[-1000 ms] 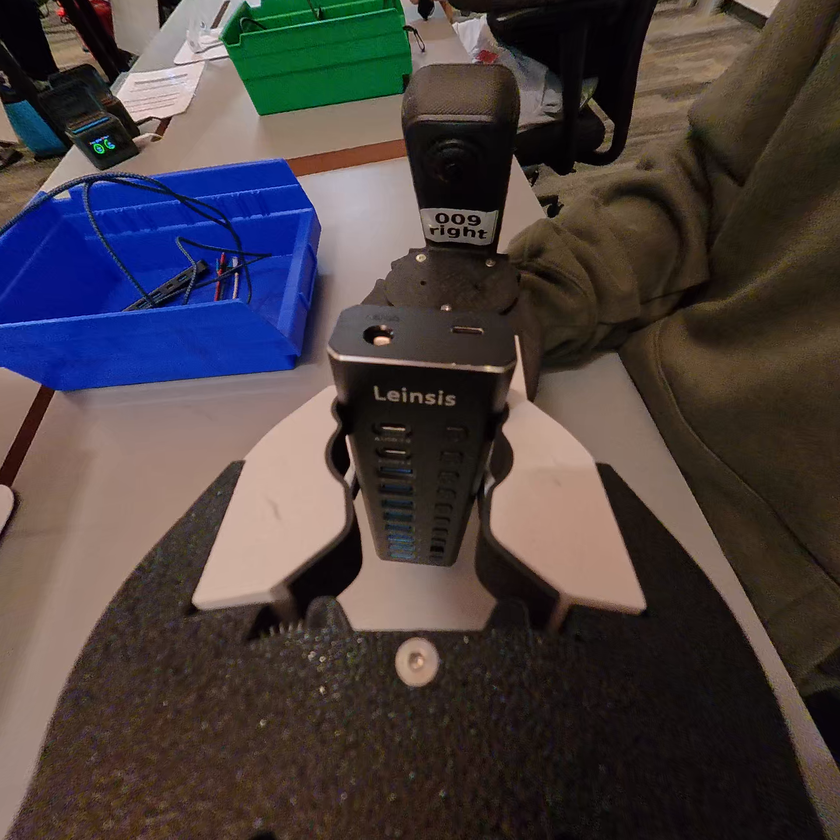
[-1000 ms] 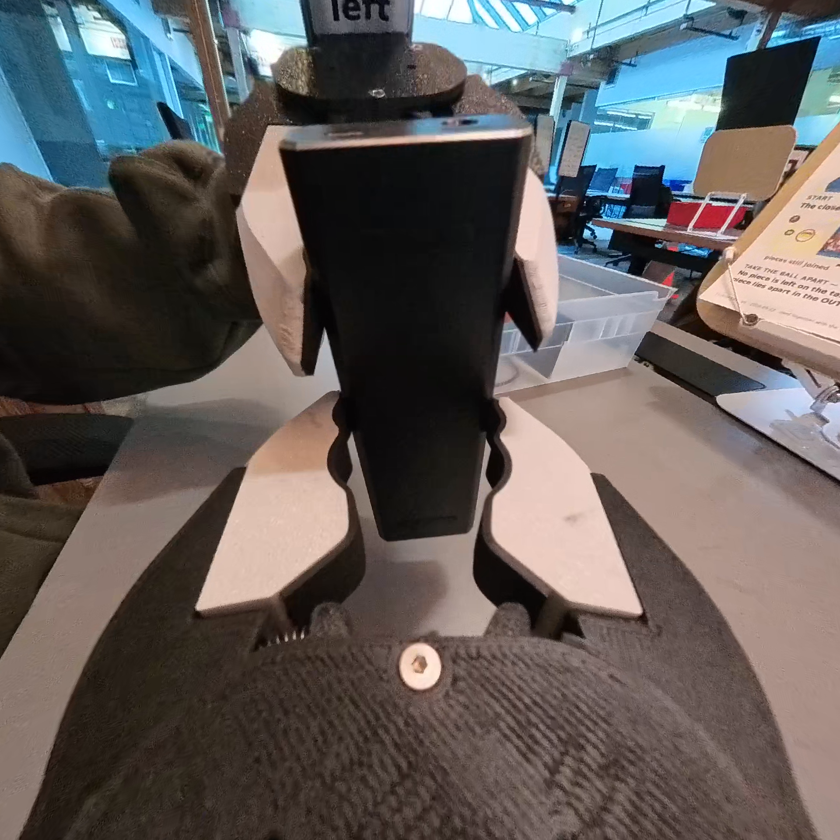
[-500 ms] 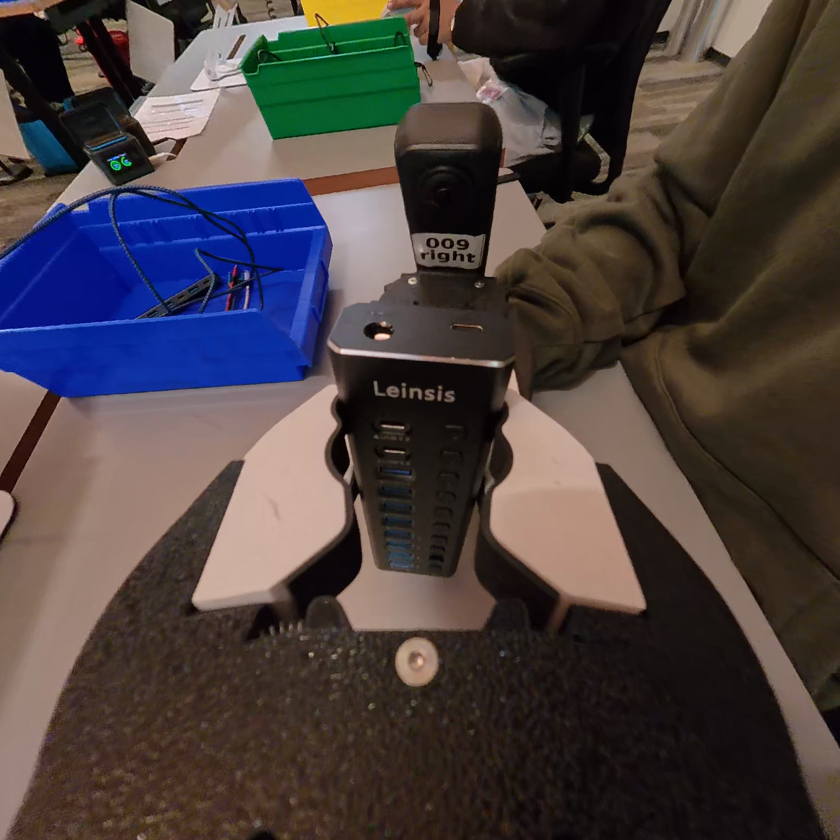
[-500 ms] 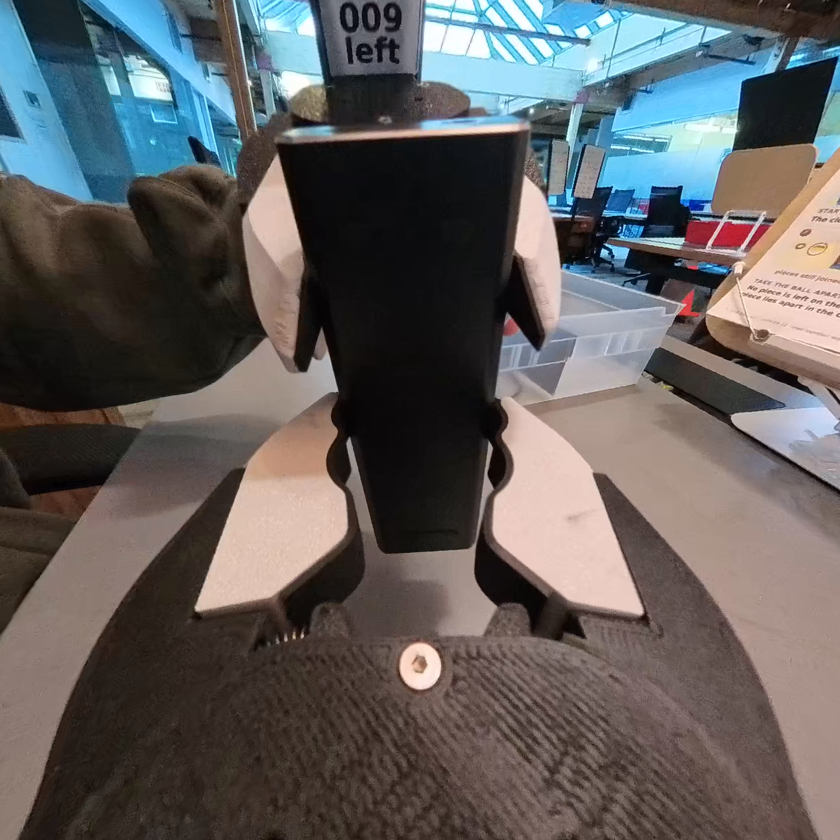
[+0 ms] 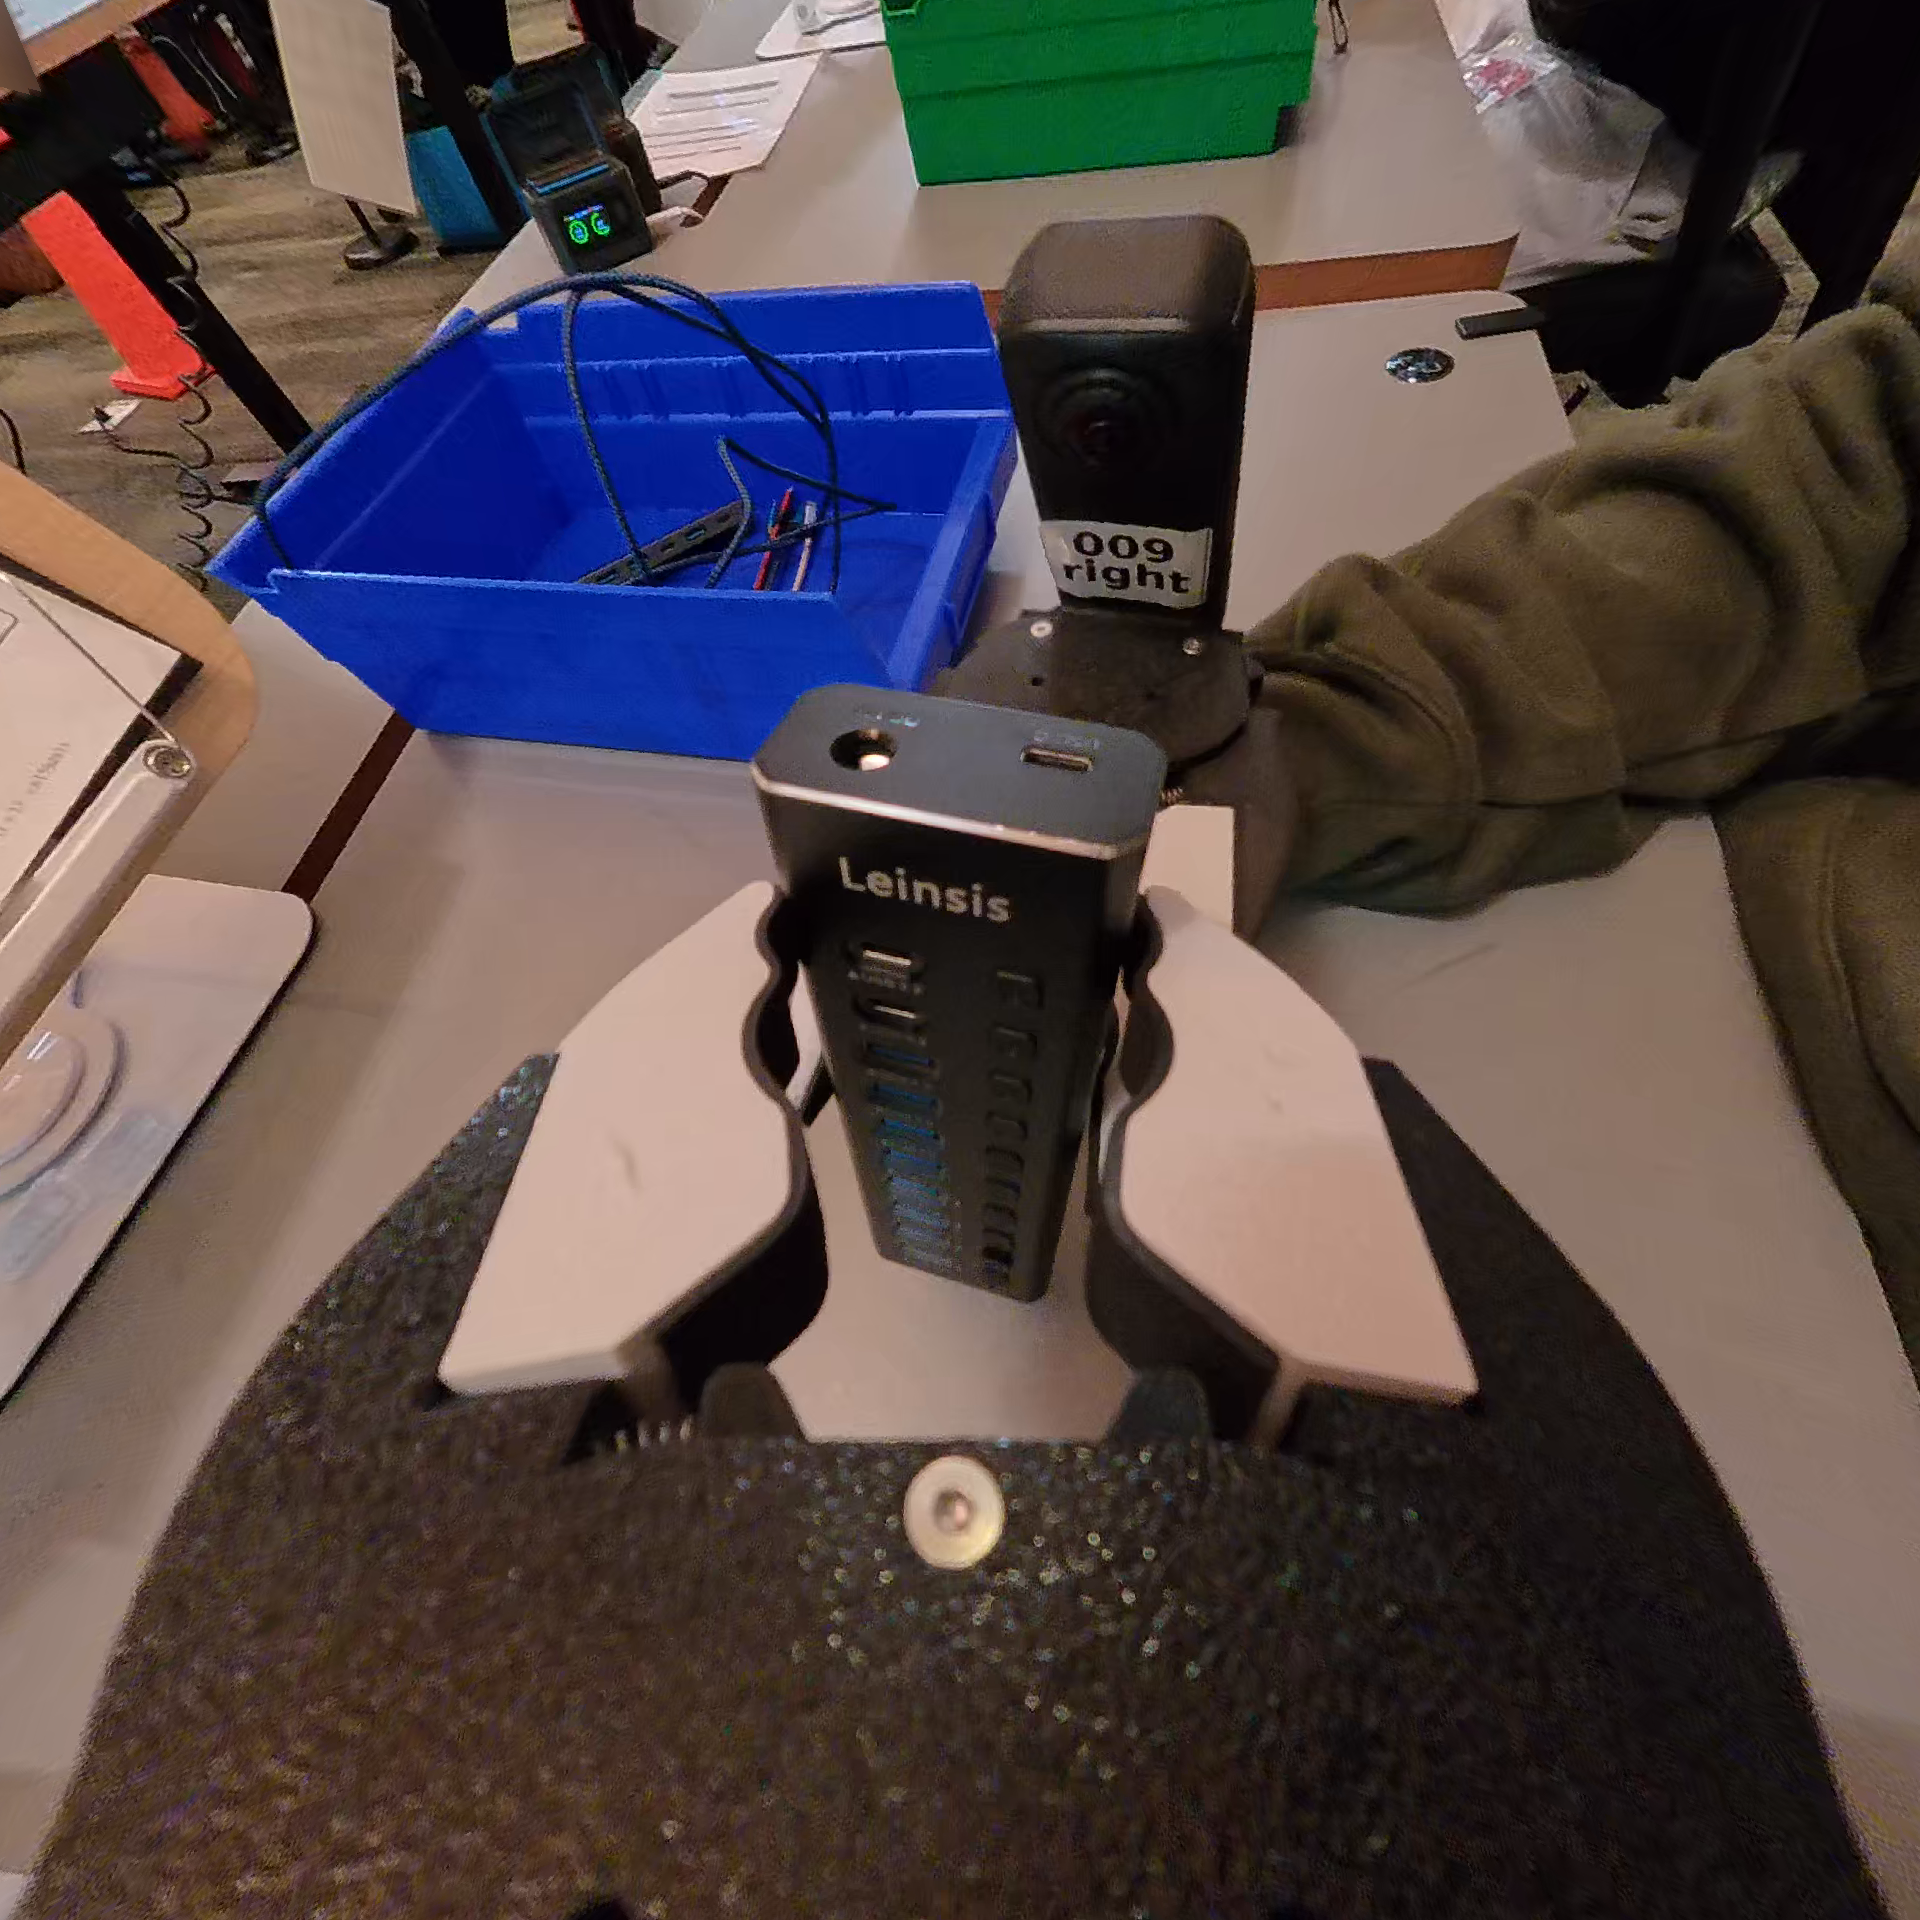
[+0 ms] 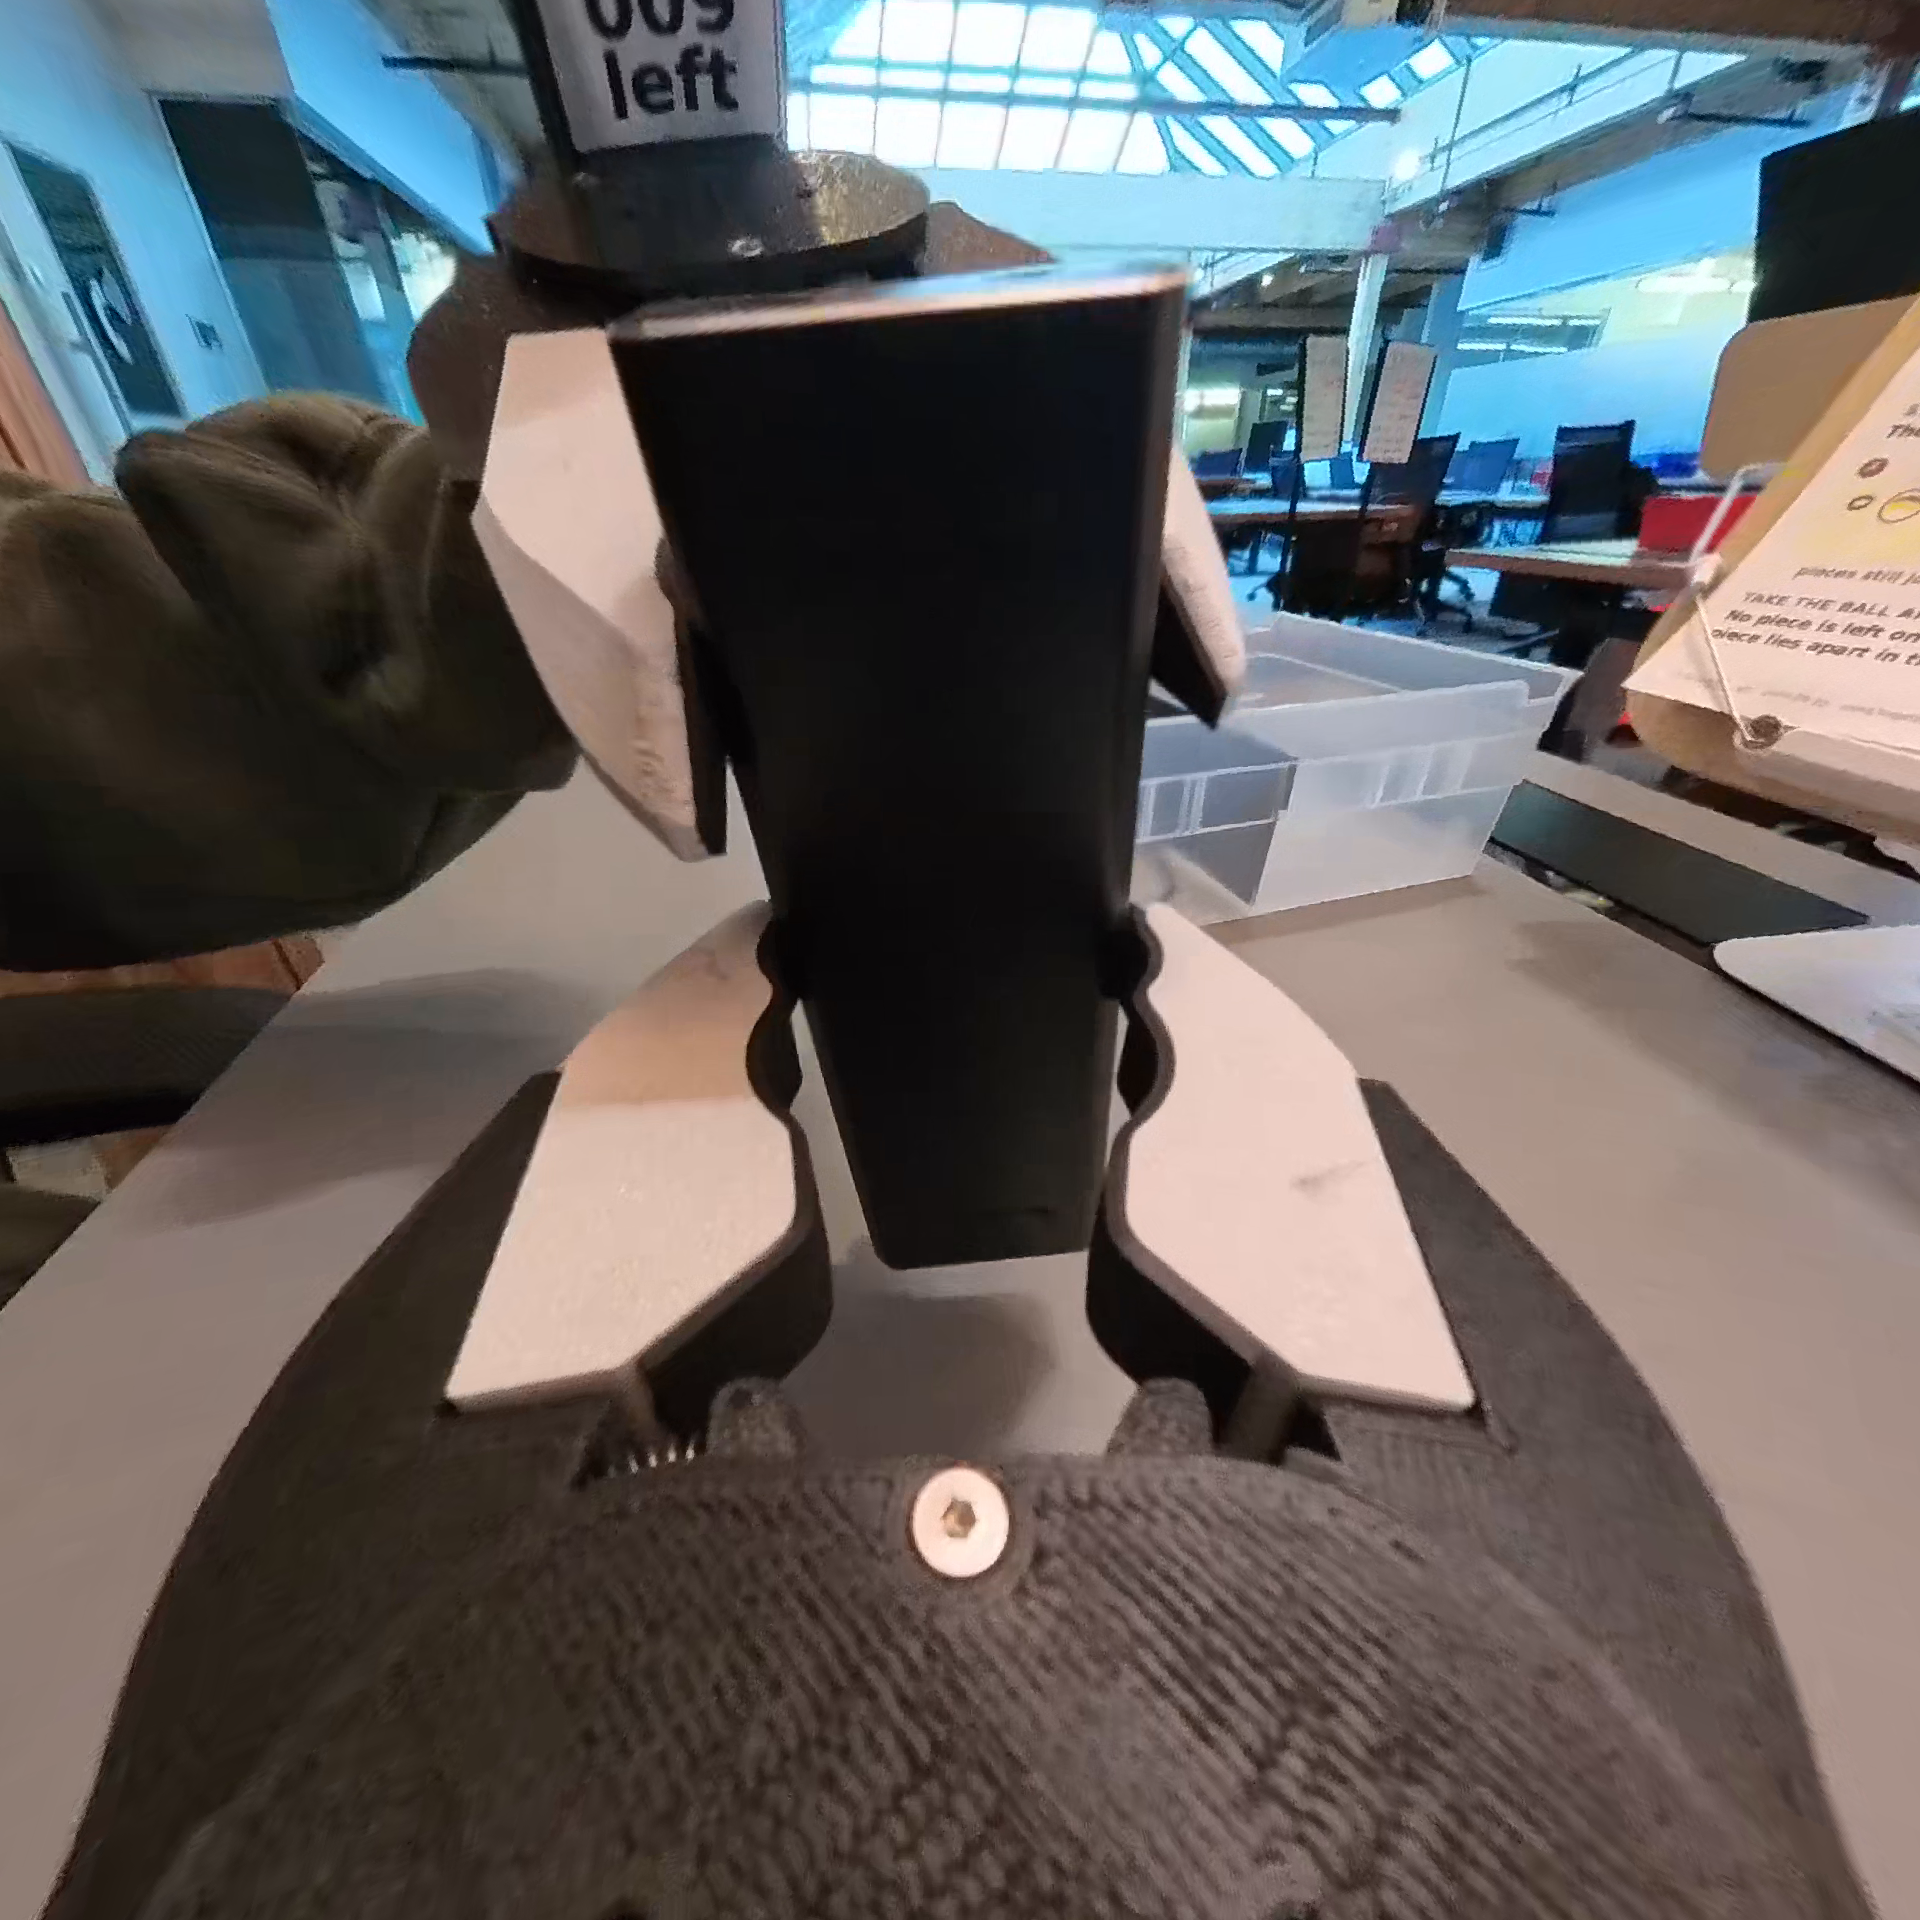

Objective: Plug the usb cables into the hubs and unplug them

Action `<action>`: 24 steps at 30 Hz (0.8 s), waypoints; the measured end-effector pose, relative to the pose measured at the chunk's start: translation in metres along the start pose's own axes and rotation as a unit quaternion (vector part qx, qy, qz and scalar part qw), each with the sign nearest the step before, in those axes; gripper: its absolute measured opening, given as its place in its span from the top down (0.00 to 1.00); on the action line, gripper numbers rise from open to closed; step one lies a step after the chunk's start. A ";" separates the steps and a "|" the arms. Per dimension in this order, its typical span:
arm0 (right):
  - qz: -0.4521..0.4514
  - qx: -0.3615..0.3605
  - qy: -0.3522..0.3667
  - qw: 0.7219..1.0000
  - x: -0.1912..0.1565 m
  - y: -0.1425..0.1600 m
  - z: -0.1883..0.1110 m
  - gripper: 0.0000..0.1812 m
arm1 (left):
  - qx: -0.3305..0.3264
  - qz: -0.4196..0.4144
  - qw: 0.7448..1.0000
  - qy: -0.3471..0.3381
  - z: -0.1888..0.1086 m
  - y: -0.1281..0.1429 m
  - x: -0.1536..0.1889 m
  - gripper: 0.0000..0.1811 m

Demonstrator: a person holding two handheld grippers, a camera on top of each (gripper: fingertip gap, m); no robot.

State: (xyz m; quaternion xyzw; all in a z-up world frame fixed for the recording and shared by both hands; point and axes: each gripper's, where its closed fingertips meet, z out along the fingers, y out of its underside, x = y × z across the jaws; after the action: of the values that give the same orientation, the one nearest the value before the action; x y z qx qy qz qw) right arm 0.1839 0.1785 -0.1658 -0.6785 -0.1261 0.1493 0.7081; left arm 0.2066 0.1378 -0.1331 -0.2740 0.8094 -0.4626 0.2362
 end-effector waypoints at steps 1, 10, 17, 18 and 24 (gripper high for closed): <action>0.009 0.010 0.001 1.000 0.001 -0.001 0.000 0.67 | 0.002 0.000 1.000 -0.002 0.001 -0.001 -0.001 0.67; 0.007 0.018 0.008 1.000 0.003 -0.008 -0.005 0.67 | -0.011 0.023 1.000 0.002 0.011 -0.010 0.000 0.67; 0.010 0.027 -0.001 1.000 -0.001 -0.011 -0.011 0.67 | -0.002 -0.002 1.000 0.010 0.011 -0.015 0.004 0.67; 0.005 0.028 0.000 1.000 0.000 -0.011 -0.013 0.67 | -0.002 -0.006 1.000 -0.001 0.010 -0.015 0.003 0.66; -0.008 0.021 0.020 1.000 0.004 -0.014 -0.024 0.67 | 0.046 -0.013 0.997 -0.052 -0.024 -0.030 0.002 0.62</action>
State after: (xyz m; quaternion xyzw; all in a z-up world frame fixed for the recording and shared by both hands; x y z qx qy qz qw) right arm 0.1974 0.1571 -0.1527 -0.6656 -0.1143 0.1323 0.7256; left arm 0.1970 0.1386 -0.0959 -0.2968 0.7702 -0.4876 0.2847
